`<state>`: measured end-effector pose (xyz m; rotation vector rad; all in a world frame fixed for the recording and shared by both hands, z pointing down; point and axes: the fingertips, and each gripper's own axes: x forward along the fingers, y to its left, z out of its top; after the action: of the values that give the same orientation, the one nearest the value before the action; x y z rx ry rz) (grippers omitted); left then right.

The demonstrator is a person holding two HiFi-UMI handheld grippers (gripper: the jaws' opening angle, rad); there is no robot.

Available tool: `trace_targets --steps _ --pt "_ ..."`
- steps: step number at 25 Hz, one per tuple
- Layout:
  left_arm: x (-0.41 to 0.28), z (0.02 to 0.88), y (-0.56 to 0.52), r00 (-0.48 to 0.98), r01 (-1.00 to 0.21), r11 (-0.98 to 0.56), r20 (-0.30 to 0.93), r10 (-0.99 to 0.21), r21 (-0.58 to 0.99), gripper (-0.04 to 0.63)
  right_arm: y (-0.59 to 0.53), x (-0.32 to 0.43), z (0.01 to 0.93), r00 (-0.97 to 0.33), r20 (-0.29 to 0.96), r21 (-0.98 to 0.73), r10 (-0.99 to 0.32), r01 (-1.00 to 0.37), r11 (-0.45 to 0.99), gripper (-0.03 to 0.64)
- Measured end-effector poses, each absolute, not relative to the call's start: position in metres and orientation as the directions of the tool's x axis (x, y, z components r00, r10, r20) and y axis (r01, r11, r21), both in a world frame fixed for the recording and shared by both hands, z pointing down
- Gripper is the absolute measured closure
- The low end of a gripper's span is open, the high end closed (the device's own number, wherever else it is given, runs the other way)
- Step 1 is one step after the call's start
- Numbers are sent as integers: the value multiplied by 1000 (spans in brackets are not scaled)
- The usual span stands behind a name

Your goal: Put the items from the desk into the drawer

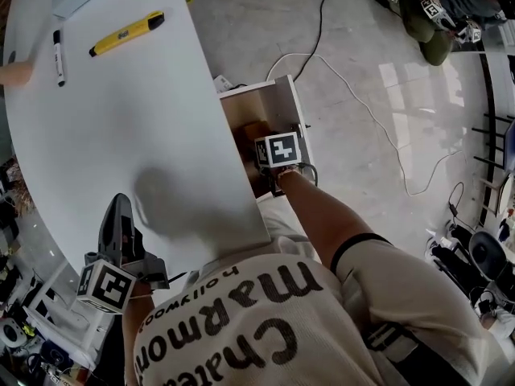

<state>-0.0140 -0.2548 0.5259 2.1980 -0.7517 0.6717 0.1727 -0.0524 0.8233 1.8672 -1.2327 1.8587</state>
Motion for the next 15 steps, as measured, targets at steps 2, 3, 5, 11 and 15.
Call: trace_targets --steps 2,3,5,11,15 --pt "-17 528 -252 691 -684 -576 652 -313 448 595 -51 170 829 -159 906 -384 -392 -696 -606 235" --pt "-19 529 -252 687 -689 -571 654 -317 447 595 -50 168 832 -162 907 -384 -389 -700 -603 235" --pt "-21 530 -252 681 -696 -564 656 -325 443 595 -45 164 836 -169 912 -378 -374 -700 -606 235" --pt "-27 531 -247 670 -710 -558 656 -348 429 595 -34 159 849 -178 921 -367 -348 -698 -615 233" --pt "-35 529 -241 658 -726 -544 655 -371 421 595 -33 155 854 -191 912 -388 -362 -688 -614 232"
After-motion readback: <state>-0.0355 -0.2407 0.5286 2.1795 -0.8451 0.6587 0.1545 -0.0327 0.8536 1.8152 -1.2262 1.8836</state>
